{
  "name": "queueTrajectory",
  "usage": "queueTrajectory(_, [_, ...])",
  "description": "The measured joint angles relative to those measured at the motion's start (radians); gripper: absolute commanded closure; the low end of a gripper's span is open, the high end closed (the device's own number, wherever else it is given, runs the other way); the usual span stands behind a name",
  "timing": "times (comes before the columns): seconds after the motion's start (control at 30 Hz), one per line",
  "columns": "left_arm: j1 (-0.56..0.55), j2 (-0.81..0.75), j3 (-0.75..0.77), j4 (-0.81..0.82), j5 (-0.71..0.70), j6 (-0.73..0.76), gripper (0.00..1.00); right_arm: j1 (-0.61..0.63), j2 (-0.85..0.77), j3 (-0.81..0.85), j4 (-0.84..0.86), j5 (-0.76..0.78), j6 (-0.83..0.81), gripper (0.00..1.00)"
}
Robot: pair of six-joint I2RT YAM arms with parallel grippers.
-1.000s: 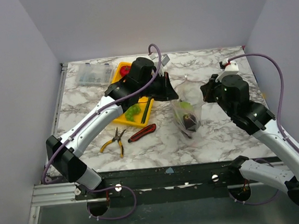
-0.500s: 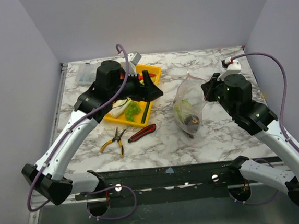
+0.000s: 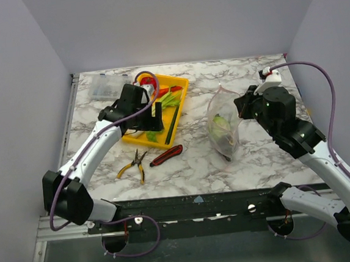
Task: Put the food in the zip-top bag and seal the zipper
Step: Pick up the fake vegetable from the bin.
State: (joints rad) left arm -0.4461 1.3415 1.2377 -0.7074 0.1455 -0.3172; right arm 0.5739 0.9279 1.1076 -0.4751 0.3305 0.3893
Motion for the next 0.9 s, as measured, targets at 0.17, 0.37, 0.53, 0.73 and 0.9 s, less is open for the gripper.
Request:
queueTrajectory(0.17, [0.012,0.143,0.019,0.0,-0.019,0.001,0.27,0.0,-0.001,0.0,0.002,-0.01,-0.01,0.99])
queueTrajectory(0.37, [0.013,0.352,0.265,0.028,-0.023,-0.052,0.44,0.0,-0.003,0.0,0.002,-0.026,-0.018,0.99])
queueTrajectory(0.53, [0.018,0.531,0.431,0.052,0.023,-0.1,0.63,0.0,0.0,0.005,-0.003,-0.029,-0.026,0.99])
queueTrajectory(0.73, [0.019,0.654,0.457,0.043,0.036,-0.126,0.72,0.0,0.037,0.063,-0.05,-0.028,-0.043,0.99])
queueTrajectory(0.9, [0.019,0.747,0.529,-0.008,0.053,-0.113,0.72,0.0,0.086,0.11,-0.086,-0.023,-0.047,0.99])
